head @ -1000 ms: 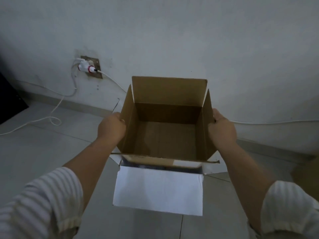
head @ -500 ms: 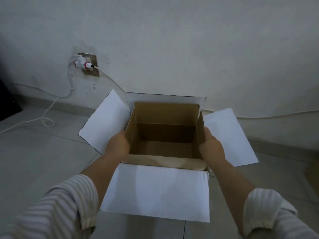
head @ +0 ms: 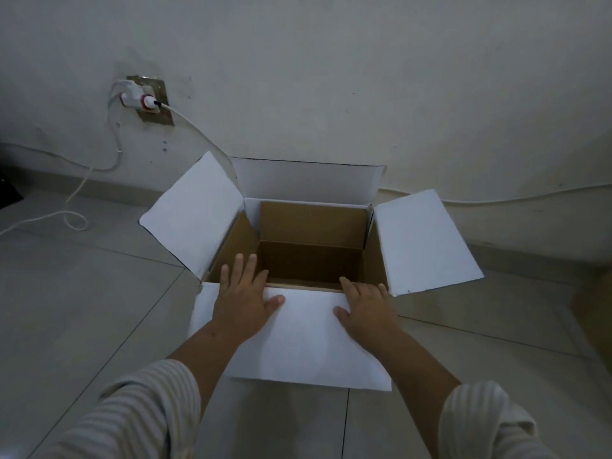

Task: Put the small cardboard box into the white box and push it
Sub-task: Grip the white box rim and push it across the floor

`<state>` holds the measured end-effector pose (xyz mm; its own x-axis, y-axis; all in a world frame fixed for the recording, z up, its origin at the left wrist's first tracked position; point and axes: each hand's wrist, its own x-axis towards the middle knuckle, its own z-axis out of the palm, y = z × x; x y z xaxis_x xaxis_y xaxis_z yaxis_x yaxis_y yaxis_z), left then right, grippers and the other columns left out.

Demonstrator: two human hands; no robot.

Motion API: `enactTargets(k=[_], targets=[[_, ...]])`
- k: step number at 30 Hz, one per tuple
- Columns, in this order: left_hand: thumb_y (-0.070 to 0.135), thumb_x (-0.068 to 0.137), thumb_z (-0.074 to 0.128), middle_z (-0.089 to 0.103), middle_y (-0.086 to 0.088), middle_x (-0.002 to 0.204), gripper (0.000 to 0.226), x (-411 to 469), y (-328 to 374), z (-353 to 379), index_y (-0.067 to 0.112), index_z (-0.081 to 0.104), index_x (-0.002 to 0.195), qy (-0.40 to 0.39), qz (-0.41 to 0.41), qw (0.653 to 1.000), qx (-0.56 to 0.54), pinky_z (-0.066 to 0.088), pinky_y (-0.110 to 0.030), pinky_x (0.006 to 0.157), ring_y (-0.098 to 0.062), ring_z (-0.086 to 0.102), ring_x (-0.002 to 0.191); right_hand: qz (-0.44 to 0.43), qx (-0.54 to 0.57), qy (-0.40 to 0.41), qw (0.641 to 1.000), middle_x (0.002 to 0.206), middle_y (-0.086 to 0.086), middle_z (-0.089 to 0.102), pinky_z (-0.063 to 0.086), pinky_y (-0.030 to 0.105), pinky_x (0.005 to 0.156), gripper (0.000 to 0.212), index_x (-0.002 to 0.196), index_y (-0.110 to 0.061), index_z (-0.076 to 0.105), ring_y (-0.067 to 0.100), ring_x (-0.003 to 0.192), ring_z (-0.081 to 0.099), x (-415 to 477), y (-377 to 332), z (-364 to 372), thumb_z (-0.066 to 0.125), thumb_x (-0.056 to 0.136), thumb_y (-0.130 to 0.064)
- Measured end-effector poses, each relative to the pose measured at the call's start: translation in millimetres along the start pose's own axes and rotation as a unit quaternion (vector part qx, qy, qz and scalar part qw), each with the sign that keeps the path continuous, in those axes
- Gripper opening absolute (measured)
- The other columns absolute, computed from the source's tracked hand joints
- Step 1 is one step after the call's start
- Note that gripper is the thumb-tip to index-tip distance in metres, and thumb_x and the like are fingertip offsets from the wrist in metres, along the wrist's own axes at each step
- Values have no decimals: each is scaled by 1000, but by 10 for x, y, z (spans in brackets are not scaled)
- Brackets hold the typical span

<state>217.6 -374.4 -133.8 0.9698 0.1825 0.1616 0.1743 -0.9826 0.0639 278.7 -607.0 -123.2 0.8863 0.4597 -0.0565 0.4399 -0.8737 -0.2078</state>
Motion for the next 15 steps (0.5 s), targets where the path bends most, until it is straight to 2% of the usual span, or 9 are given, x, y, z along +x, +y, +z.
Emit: enactTargets(k=[2,3,5,6,8,11,15], targets=[[78,73,-7,19,-7,160,102,17,7,23,21,40,143,-7,48,999,-1,-7,-45,115,-30,7,150,-1,4,18,1000,149,4,36,10,47,117,66,147,-23,17,26,138,29,-3,-8,52,42,92,-51],[79,73,-6,20,-5,160,101,20,12,39,22,36,145,-31,57,998,-8,-7,-44,116,-28,8,150,-2,1,24,1000,148,4,37,10,48,117,68,146,-23,17,26,137,30,-8,-9,76,42,91,-54],[77,81,17,26,-2,158,85,25,45,61,24,30,146,-75,40,996,-28,-5,-45,119,-25,14,149,-1,-11,26,1000,145,4,41,11,47,117,69,145,-22,21,27,135,33,-4,-10,112,42,89,-57],[72,84,31,32,-1,156,77,27,71,63,25,32,145,-84,25,996,-35,-2,-47,120,-24,20,147,0,-15,26,1000,143,5,43,13,47,116,67,143,-22,25,27,133,35,5,-12,125,43,89,-56],[64,85,46,45,-1,146,66,36,120,76,25,41,137,-74,6,996,-44,2,-49,120,-23,35,139,-1,-20,37,999,136,5,49,18,47,115,57,136,-21,37,27,128,41,24,-13,134,46,90,-53],[61,84,51,56,-1,132,55,54,173,105,23,51,124,-50,-12,998,-47,4,-50,120,-21,46,127,-11,-31,60,998,125,6,56,29,44,109,41,124,-20,47,27,118,47,31,8,160,46,93,-46],[60,84,52,60,-2,125,50,72,235,120,21,54,116,-35,-44,997,-50,6,-51,120,-22,51,121,-2,-25,76,997,116,4,59,37,40,99,28,115,-20,50,24,108,50,30,72,171,43,95,-39]])
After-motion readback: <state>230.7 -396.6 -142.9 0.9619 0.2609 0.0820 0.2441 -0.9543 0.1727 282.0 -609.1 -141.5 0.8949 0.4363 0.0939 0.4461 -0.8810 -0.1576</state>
